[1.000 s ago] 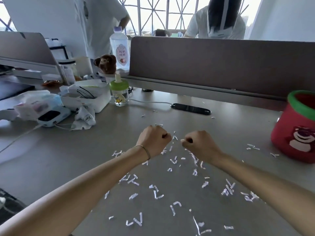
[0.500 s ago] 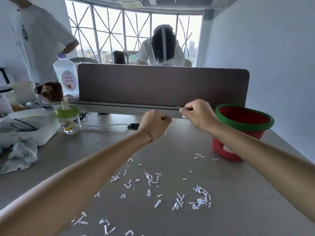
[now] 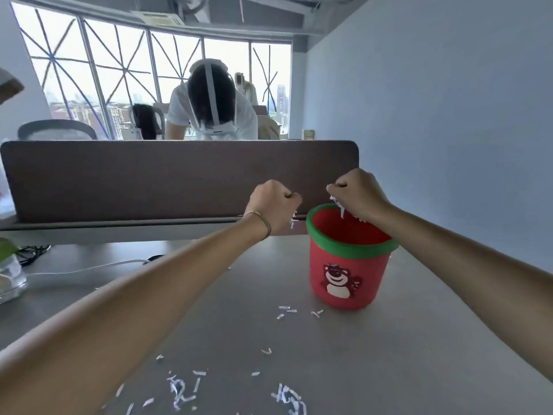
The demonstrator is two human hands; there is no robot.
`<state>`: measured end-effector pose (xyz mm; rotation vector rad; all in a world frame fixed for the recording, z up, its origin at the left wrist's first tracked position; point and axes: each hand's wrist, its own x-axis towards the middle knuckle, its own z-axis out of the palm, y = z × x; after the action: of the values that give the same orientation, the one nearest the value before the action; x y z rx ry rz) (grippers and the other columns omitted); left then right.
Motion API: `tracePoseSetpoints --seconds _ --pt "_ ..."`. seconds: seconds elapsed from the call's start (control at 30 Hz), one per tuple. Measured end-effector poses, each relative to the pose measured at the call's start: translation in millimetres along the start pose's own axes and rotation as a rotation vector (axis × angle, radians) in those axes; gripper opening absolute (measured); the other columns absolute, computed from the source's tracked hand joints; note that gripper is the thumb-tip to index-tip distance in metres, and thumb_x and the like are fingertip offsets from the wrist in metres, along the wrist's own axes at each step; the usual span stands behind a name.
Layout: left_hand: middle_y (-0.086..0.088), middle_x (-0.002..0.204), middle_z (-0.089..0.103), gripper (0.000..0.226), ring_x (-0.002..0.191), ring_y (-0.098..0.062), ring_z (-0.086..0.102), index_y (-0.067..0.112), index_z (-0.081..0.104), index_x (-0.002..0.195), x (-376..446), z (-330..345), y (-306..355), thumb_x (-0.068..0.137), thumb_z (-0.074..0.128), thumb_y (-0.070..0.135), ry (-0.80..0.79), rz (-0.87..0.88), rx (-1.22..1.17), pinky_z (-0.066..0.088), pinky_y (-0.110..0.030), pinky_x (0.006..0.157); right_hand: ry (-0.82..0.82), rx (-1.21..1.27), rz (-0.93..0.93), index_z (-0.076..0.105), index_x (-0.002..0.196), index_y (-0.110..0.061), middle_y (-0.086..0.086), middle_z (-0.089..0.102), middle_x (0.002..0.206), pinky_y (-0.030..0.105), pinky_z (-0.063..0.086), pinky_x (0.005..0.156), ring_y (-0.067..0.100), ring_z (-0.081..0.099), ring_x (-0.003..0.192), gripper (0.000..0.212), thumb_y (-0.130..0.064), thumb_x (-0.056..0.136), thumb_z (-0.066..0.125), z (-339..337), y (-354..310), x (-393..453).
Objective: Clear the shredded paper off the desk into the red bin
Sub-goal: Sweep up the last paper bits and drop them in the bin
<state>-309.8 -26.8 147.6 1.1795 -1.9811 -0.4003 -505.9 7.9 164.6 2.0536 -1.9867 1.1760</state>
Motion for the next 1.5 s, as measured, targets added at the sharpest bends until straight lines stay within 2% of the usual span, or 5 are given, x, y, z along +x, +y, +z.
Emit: tracePoseSetpoints --seconds 0.13,0.5,0.93,1.37,1.5 --pt "0.007 0.036 0.027 0.054 0.039 -0.014 0.027 0.013 0.027 0.040 23 19 16 0.086 0.055 0.021 -0.018 0.013 -0.018 0.029 -0.024 0.041 -0.007 -0.032 0.020 0.041 0.039 -0.015 -0.008 0.043 0.032 0.027 0.037 0.048 0.005 0.043 0.033 0.056 -0.015 0.091 0.061 -5 30 5" --pt "-0.005 0.048 0.064 0.056 0.048 -0.020 0.063 0.012 0.038 0.038 48 56 65 0.090 0.055 0.021 -0.029 0.099 -0.055 0.051 -0.034 0.050 -0.327 0.143 0.158 0.082 0.089 -0.004 0.007 0.079 0.077 0.028 0.064 0.070 0.016 0.077 0.069 0.008 -0.008 0.086 0.076 -34 55 -2" --pt "-0.001 0.062 0.069 0.047 0.060 -0.022 0.064 0.018 0.059 0.055 52 101 77 0.098 0.051 0.033 -0.096 0.032 -0.082 0.056 -0.037 0.063 -0.280 -0.033 0.110 0.080 0.102 -0.020 -0.010 0.078 0.073 0.037 0.057 0.091 0.000 0.073 0.081 0.036 -0.001 0.081 0.058 -73 63 -25" --pt "0.006 0.068 0.075 0.005 0.070 -0.010 0.073 0.023 0.075 0.081 47 93 66 0.082 0.075 0.018 -0.523 0.213 0.110 0.059 -0.038 0.084 -0.280 -0.036 0.101 0.081 0.093 -0.021 -0.009 0.078 0.072 0.032 0.059 0.089 -0.001 0.074 0.076 0.032 -0.002 0.082 0.057 -77 53 -37" --pt "0.005 0.082 0.078 0.031 0.082 -0.011 0.073 0.028 0.073 0.083 38 82 64 0.079 0.061 -0.001 -0.606 0.275 0.139 0.058 -0.035 0.088 -0.266 -0.048 0.058 0.083 0.086 -0.022 -0.012 0.077 0.071 0.036 0.060 0.087 -0.001 0.073 0.075 0.038 0.000 0.080 0.052 -71 43 -39"
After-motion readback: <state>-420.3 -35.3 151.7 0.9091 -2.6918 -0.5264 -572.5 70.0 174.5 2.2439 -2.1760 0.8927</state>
